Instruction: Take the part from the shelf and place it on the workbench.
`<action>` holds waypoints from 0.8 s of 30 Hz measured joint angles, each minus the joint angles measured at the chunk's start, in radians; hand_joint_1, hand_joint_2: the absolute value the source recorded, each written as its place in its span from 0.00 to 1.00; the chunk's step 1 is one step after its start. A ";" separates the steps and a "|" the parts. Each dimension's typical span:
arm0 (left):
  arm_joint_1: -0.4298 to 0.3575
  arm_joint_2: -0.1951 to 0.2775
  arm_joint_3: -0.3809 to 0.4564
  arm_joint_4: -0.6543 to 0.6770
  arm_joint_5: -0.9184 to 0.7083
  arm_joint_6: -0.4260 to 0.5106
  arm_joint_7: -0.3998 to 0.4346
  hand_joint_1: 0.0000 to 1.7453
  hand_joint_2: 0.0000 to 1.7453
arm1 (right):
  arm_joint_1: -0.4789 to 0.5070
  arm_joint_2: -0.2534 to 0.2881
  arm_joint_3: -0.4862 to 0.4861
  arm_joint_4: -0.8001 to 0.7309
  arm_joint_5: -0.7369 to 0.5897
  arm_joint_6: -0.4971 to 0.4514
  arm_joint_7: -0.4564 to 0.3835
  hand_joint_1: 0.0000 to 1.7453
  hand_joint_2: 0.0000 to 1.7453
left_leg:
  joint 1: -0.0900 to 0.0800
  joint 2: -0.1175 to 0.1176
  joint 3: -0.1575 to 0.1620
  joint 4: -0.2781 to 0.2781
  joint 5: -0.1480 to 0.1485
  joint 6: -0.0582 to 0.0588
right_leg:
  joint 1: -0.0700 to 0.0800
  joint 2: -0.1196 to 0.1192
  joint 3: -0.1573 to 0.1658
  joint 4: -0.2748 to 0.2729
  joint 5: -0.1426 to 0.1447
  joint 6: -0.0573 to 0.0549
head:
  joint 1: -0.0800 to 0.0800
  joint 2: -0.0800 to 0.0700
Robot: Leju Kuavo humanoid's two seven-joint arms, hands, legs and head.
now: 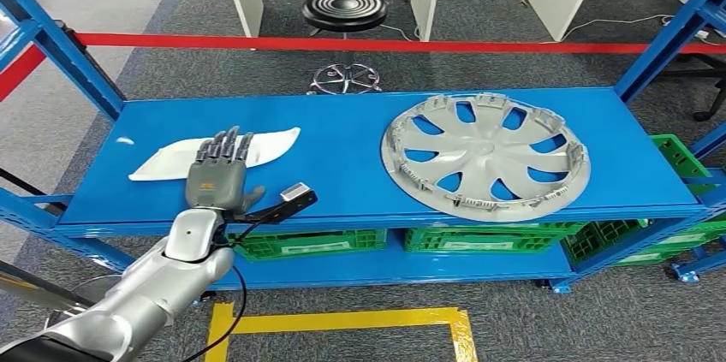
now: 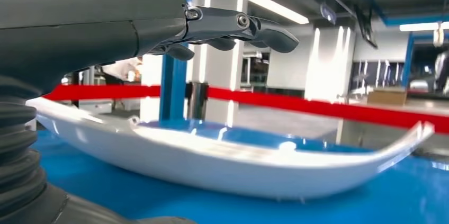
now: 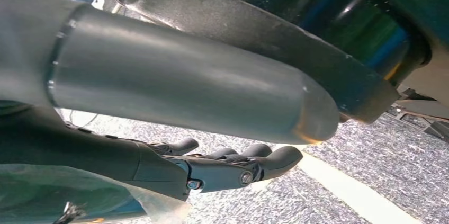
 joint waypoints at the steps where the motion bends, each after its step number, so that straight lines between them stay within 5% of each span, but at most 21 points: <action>1: -0.006 0.000 0.001 0.013 0.010 -0.017 -0.008 0.00 1.00 | 0.000 0.000 0.000 0.000 0.000 0.000 0.000 0.00 0.00 | 0.000 0.000 0.000 0.000 0.000 0.000 | 0.000 0.000 0.000 0.000 0.000 0.000 | 0.000 0.000; 10: -0.093 -0.011 0.016 0.132 0.130 -0.184 -0.079 0.00 1.00 | -0.001 0.000 -0.004 0.000 0.006 0.005 -0.002 0.00 0.00 | 0.000 0.000 0.001 0.000 0.000 0.000 | 0.000 -0.001 0.002 0.000 0.000 0.000 | 0.000 0.000; 14: -0.118 -0.011 0.026 0.173 0.135 -0.200 -0.060 1.00 1.00 | -0.001 0.000 -0.008 0.000 0.010 0.006 -0.003 0.00 0.00 | 0.000 0.000 0.002 0.000 0.000 0.000 | 0.000 -0.001 0.003 0.000 0.000 0.000 | 0.000 0.000; 24: -0.099 0.007 0.044 0.243 0.149 -0.050 -0.034 1.00 1.00 | -0.001 0.000 -0.011 0.000 0.022 0.001 -0.006 0.00 0.00 | 0.000 0.000 0.001 0.000 0.001 0.000 | 0.000 -0.001 0.002 0.000 0.001 0.000 | 0.000 0.000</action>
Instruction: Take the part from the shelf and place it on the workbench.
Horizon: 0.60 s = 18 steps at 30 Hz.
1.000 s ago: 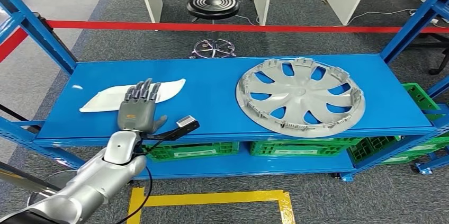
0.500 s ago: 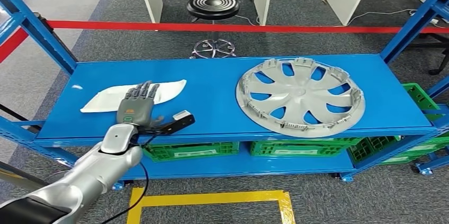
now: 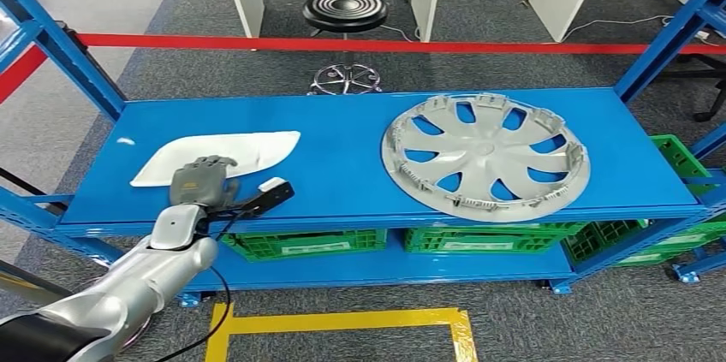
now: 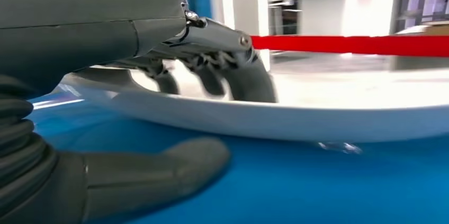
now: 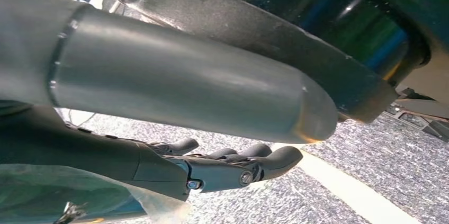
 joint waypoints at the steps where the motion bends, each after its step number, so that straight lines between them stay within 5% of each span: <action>1: 0.003 0.002 0.001 0.003 0.000 0.011 0.000 1.00 1.00 | 0.000 0.000 0.000 0.000 0.001 0.000 0.000 0.00 0.00 | 0.000 0.000 0.000 0.000 0.000 0.000 | 0.000 0.000 0.000 0.000 0.000 0.000 | 0.000 0.000; 12: 0.021 0.008 0.019 -0.011 -0.010 0.090 -0.065 1.00 1.00 | 0.000 0.000 -0.001 0.000 0.013 -0.004 0.001 0.00 0.00 | 0.000 0.000 0.000 0.000 0.000 0.000 | 0.000 0.000 0.000 0.000 0.000 0.000 | 0.000 0.000; 15: 0.103 -0.006 0.110 -0.148 -0.030 0.097 -0.284 1.00 1.00 | 0.001 0.000 -0.003 0.000 0.017 -0.010 -0.010 0.00 0.00 | 0.000 0.000 0.000 0.000 0.000 0.000 | -0.001 0.000 -0.001 0.000 0.000 0.000 | 0.000 0.000; 18: 0.232 -0.079 0.258 -0.367 0.101 0.097 -0.575 1.00 1.00 | 0.002 0.000 -0.009 0.000 0.016 -0.017 -0.019 0.00 0.00 | -0.001 0.001 -0.001 0.000 -0.001 0.000 | -0.001 0.003 -0.002 0.000 0.000 0.000 | 0.000 0.000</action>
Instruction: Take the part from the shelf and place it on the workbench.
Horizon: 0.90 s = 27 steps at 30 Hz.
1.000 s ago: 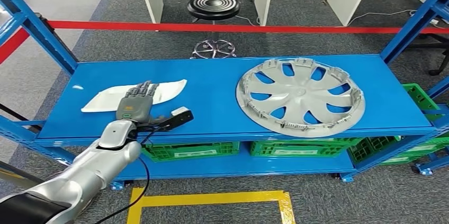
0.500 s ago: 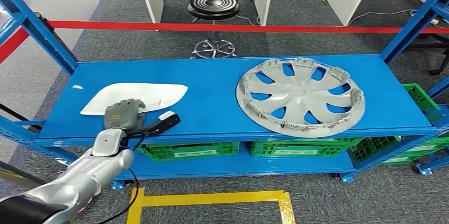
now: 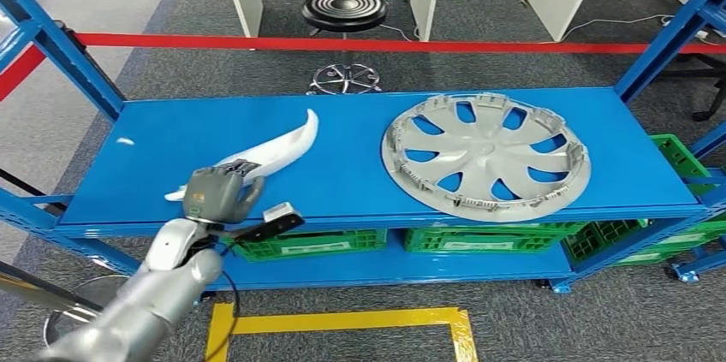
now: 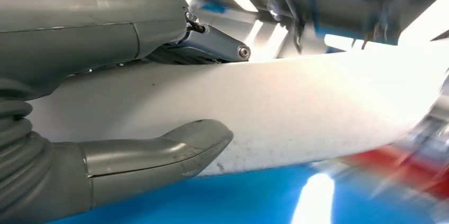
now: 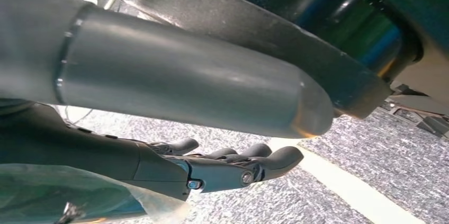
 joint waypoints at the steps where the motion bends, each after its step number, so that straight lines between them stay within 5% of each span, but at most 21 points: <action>1: 0.046 -0.030 0.033 -0.091 0.080 0.000 -0.052 1.00 1.00 | 0.001 0.000 -0.004 0.000 -0.001 -0.003 -0.001 0.00 0.00 | 0.000 0.001 0.000 0.000 -0.001 0.000 | 0.000 0.002 0.000 0.000 0.000 0.000 | 0.000 0.000; 4: 0.172 -0.094 0.053 -0.376 0.279 0.000 -0.085 1.00 1.00 | 0.007 0.000 -0.015 0.001 -0.005 -0.013 0.007 0.00 0.00 | -0.001 0.004 0.000 0.000 -0.003 0.001 | 0.000 0.004 -0.002 -0.001 0.000 0.000 | 0.000 0.000; 8: 0.282 -0.123 0.015 -0.655 0.389 -0.002 -0.089 1.00 1.00 | 0.013 0.000 -0.028 0.001 -0.009 -0.020 0.018 0.00 0.00 | 0.000 0.001 -0.002 0.000 -0.003 0.002 | 0.000 0.000 -0.002 -0.001 -0.001 0.001 | 0.000 0.000; 15: 0.453 -0.079 -0.196 -1.133 0.624 -0.005 -0.090 1.00 1.00 | 0.022 0.004 -0.053 0.004 -0.020 -0.045 0.029 0.00 0.00 | 0.000 0.001 -0.002 0.000 -0.003 0.002 | 0.000 0.000 -0.002 -0.001 -0.002 0.001 | 0.000 0.000; 21: 0.538 -0.007 -0.363 -1.330 0.926 -0.021 -0.090 1.00 1.00 | 0.022 0.019 -0.074 0.004 -0.024 -0.073 0.001 0.00 0.00 | -0.003 0.001 -0.002 0.001 -0.004 0.003 | -0.002 -0.002 -0.002 -0.002 -0.001 0.002 | 0.000 0.000; 23: 0.559 0.019 -0.402 -1.348 1.091 -0.124 -0.090 1.00 1.00 | 0.021 0.025 -0.083 0.004 -0.024 -0.077 -0.005 0.00 0.00 | -0.004 0.000 -0.002 0.002 -0.004 0.003 | -0.003 -0.002 -0.002 -0.002 -0.001 0.003 | 0.000 0.000; 27: 0.629 -0.009 -0.354 -1.354 1.282 -0.600 -0.088 1.00 1.00 | 0.021 0.035 -0.089 0.004 -0.016 -0.074 -0.004 0.00 0.00 | -0.008 0.000 -0.004 0.006 -0.006 0.009 | -0.006 0.001 -0.002 -0.002 0.001 0.009 | 0.000 0.000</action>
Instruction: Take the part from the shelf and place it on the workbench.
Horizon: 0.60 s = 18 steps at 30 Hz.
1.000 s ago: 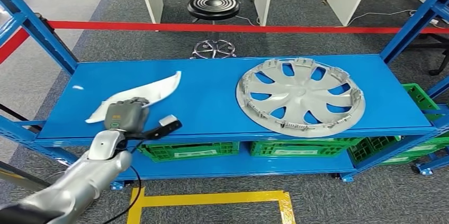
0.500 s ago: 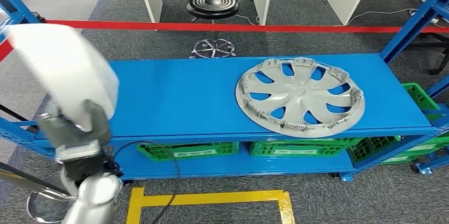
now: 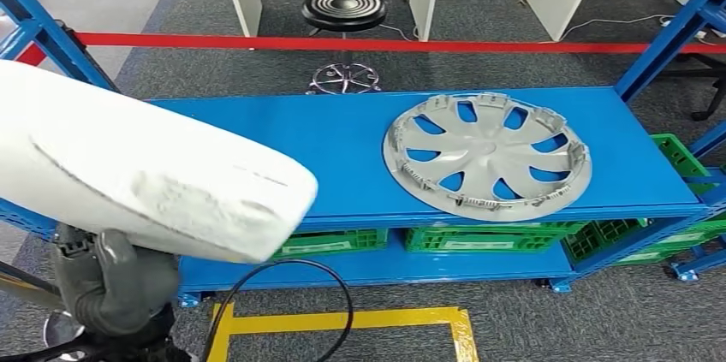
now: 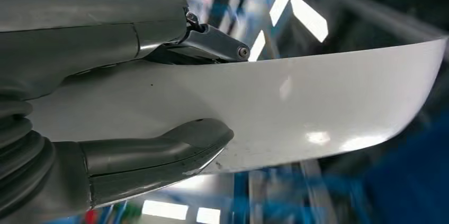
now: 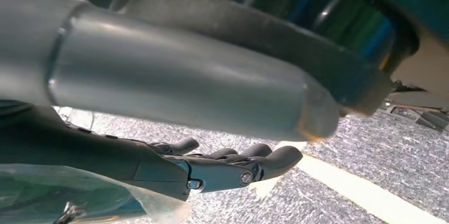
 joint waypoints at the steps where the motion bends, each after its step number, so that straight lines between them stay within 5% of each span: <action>1: 0.011 -0.011 0.021 0.001 0.013 -0.084 0.000 1.00 1.00 | 0.000 0.001 0.000 0.000 0.002 0.001 0.002 0.00 0.00 | -0.001 0.000 0.000 0.001 0.001 0.003 | -0.001 0.000 0.001 -0.002 0.002 0.004 | 0.000 0.000; 4: 0.036 -0.042 0.080 0.002 0.025 -0.208 0.000 1.00 1.00 | -0.002 0.002 -0.003 0.000 0.008 0.004 0.005 0.00 0.00 | 0.004 0.005 0.004 -0.021 0.019 0.020 | 0.001 -0.001 -0.005 0.007 -0.011 0.016 | 0.001 0.000; 8: 0.058 -0.060 0.129 0.005 0.009 -0.251 0.001 1.00 1.00 | -0.004 0.001 -0.005 0.000 0.018 -0.007 -0.004 0.00 0.00 | 0.010 0.011 -0.002 -0.035 0.033 0.030 | 0.003 -0.007 -0.090 0.210 -0.126 0.023 | 0.009 0.000; 10: 0.067 -0.064 0.144 0.010 -0.001 -0.253 0.001 1.00 1.00 | -0.004 0.001 -0.006 0.000 0.029 -0.021 -0.007 0.00 0.00 | 0.011 0.014 -0.005 -0.034 0.036 0.027 | 0.001 -0.008 -0.101 0.253 -0.122 0.027 | 0.009 0.000; 14: 0.074 -0.070 0.161 0.020 -0.014 -0.252 0.001 1.00 1.00 | -0.005 0.004 -0.005 0.000 0.048 -0.045 -0.011 0.00 0.00 | 0.015 0.013 -0.015 -0.017 0.037 0.009 | -0.005 -0.017 0.018 0.036 -0.016 0.035 | 0.013 0.000; 18: 0.077 -0.071 0.168 0.025 -0.021 -0.248 0.001 1.00 1.00 | -0.004 0.011 -0.004 0.000 0.060 -0.071 -0.028 0.00 0.00 | 0.012 0.012 -0.032 -0.005 0.048 -0.018 | -0.003 -0.012 0.018 0.004 -0.010 0.011 | 0.015 0.000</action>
